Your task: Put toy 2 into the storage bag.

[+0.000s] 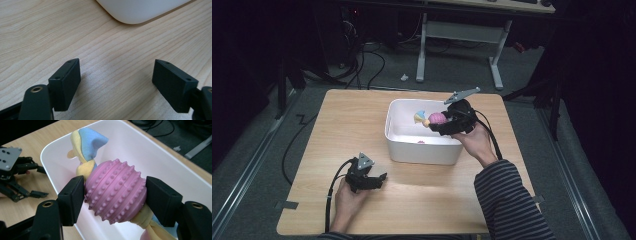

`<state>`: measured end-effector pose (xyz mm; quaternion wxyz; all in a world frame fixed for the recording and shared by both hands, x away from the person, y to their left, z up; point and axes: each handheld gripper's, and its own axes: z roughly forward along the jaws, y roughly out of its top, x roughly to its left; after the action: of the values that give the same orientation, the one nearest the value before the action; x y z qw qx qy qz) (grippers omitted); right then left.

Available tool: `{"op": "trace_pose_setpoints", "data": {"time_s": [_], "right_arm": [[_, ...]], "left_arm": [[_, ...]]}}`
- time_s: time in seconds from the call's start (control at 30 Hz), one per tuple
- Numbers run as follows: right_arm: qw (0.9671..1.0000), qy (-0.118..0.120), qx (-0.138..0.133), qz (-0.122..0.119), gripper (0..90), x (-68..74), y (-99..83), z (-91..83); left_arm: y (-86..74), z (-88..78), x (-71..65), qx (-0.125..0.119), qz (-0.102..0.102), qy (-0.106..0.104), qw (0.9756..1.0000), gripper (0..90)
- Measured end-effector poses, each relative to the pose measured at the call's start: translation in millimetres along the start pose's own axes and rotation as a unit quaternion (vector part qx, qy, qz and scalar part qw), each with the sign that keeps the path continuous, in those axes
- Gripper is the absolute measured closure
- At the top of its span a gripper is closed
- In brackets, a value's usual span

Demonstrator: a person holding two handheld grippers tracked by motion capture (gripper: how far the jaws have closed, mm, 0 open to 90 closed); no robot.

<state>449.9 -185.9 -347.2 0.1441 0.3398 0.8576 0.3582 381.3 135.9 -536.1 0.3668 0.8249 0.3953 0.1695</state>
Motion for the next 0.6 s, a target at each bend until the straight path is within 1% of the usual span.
{"op": "trace_pose_setpoints", "data": {"time_s": [0.1, 0.27, 0.37, 0.47, 0.6], "right_arm": [[0.9998, 0.004, 0.016, -0.008, 34.0, 3.0, -0.6, 4.3], [0.9995, 0.016, 0.024, -0.016, 33.9, 7.4, -0.5, 10.7], [0.999, 0.028, 0.03, -0.015, 33.8, 10.9, -2.1, 14.5], [0.9986, 0.034, 0.038, -0.015, 33.8, 13.1, -5.3, 18.9], [0.9981, 0.036, 0.047, -0.013, 33.7, 14.0, -8.3, 22.8]], "left_arm": [[0.0, 0.0, 0.1, 0.0, 0.0, 0.0, 1.0, 22.9], [0.0, 0.0, 0.0, 0.0, 0.0, 0.0, 1.0, 22.9], [0.0, 0.0, 0.0, 0.0, 0.0, 0.0, 1.0, 22.9], [0.0, 0.0, 0.0, 0.0, 0.0, 0.0, 1.0, 23.0], [0.0, 0.0, 0.1, 0.0, 0.0, 0.0, 1.0, 22.9]]}}
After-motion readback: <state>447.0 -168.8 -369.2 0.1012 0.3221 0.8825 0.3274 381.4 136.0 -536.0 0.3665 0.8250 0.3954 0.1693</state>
